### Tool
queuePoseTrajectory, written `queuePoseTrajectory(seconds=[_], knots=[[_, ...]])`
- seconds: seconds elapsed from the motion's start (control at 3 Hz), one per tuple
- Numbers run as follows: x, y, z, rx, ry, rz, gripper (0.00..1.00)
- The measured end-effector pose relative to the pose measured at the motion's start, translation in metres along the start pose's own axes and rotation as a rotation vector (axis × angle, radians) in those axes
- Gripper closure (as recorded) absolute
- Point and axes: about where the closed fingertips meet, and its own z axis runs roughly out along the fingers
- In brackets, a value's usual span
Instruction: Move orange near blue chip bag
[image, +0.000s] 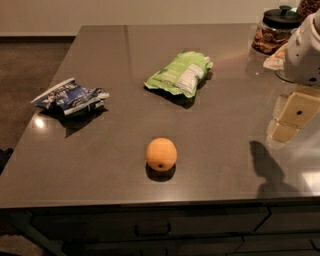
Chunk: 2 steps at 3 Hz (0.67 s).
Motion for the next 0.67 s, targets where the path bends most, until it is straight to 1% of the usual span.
queuePoseTrajectory(seconds=[0.33,0.67], knots=[[0.0,0.0,0.0,0.0,0.0,0.0,0.0],[-0.022,-0.002,0.024,-0.038,-0.035,-0.002,0.0]])
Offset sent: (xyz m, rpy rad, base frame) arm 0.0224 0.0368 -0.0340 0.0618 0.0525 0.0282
